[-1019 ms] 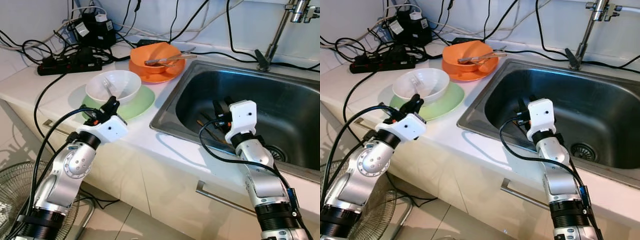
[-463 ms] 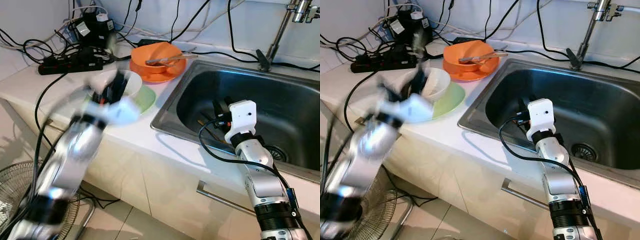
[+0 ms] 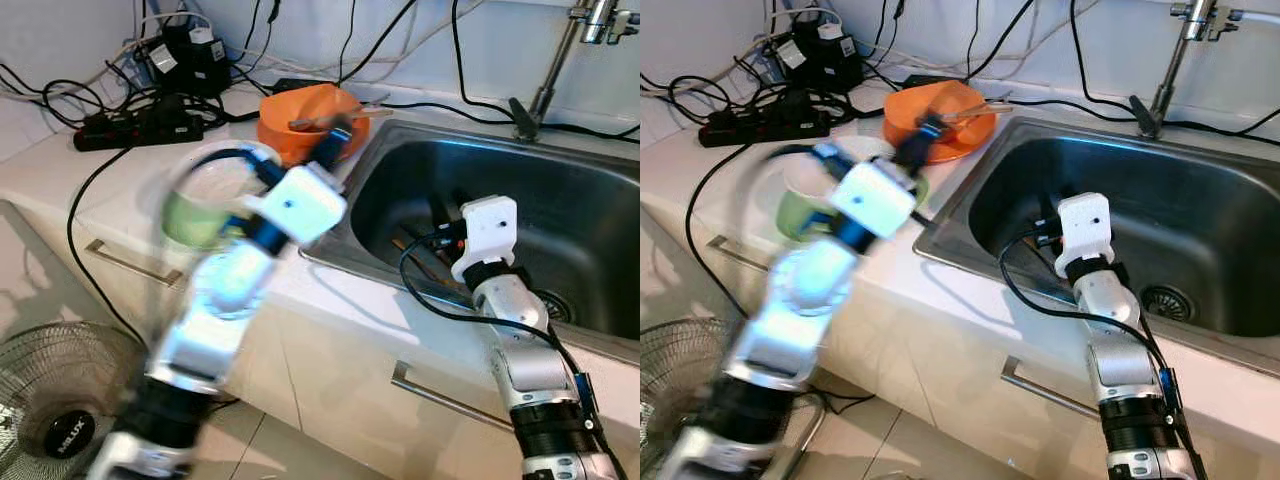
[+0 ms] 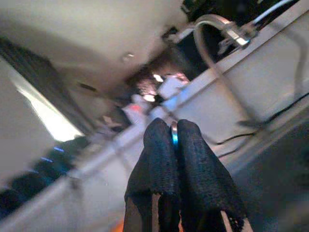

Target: Kitchen organization

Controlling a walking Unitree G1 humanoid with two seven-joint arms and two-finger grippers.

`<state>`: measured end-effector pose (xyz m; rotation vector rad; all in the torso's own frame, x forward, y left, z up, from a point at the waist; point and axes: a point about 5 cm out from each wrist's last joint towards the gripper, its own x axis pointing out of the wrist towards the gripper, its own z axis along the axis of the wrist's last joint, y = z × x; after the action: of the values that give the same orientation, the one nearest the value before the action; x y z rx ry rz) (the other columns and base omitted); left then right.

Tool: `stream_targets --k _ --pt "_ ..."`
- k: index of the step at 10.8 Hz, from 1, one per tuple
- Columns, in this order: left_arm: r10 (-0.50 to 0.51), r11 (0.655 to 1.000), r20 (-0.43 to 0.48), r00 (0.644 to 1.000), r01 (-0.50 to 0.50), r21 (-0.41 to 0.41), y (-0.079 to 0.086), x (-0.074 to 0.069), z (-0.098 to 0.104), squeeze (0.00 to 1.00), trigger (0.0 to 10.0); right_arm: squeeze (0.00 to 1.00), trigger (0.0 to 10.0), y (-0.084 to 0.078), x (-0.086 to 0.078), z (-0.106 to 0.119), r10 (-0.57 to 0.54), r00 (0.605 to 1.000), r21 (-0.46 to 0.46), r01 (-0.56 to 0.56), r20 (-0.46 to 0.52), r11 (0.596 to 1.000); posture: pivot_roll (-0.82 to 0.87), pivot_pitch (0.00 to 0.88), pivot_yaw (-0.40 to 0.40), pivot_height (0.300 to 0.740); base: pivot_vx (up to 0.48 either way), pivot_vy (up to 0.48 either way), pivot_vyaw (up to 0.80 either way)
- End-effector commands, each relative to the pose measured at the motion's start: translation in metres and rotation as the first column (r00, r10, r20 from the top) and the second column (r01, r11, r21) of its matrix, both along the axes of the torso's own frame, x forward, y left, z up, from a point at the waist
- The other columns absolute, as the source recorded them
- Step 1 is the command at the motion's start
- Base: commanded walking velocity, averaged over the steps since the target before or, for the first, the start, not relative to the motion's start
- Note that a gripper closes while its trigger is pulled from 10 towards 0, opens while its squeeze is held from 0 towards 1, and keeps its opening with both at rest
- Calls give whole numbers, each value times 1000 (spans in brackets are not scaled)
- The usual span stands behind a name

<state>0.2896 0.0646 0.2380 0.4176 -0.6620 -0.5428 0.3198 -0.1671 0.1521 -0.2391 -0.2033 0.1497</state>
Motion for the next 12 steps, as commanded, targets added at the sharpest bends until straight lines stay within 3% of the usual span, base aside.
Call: stream_targets --k 1,5,6,8,9,10,11,12 --pt "-36 999 -56 998 34 -32 -2 4 0 0 10000 1000 10000 -4 2 6 -11 1000 -7 11 23 1000 42 0 92 740 0 0 0" --pt "-103 982 -210 972 67 -174 0 10 -9 0 10000 1000 10000 -15 4 16 19 998 -100 -12 67 995 41 0 97 740 0 0 0" --pt "-114 980 -234 966 70 -188 1 10 -11 0 10000 0 10000 -14 3 18 46 996 -122 -36 74 992 37 0 98 740 0 0 0" --pt "-145 975 -260 955 94 -201 -2 8 -15 0 10000 0 10000 -9 1 20 102 991 -129 -90 90 987 32 0 104 740 0 0 0" --pt "-159 974 -265 951 107 -201 -4 8 -15 0 10000 388 10000 -7 1 20 118 989 -126 -106 90 986 30 0 105 740 0 0 0" --pt "-177 972 -271 946 124 -202 -7 7 -16 0 10000 1000 10000 -3 0 20 144 985 -129 -131 92 983 28 0 107 740 0 0 0" --pt "-197 969 -282 939 142 -204 -9 6 -18 0 10000 0 10000 2 -1 20 162 982 -134 -148 99 980 26 0 107 740 0 0 0" --pt "-222 964 -297 929 164 -208 -13 5 -20 0 10000 0 10000 4 -2 20 170 980 -134 -156 102 979 28 0 106 740 0 0 0"
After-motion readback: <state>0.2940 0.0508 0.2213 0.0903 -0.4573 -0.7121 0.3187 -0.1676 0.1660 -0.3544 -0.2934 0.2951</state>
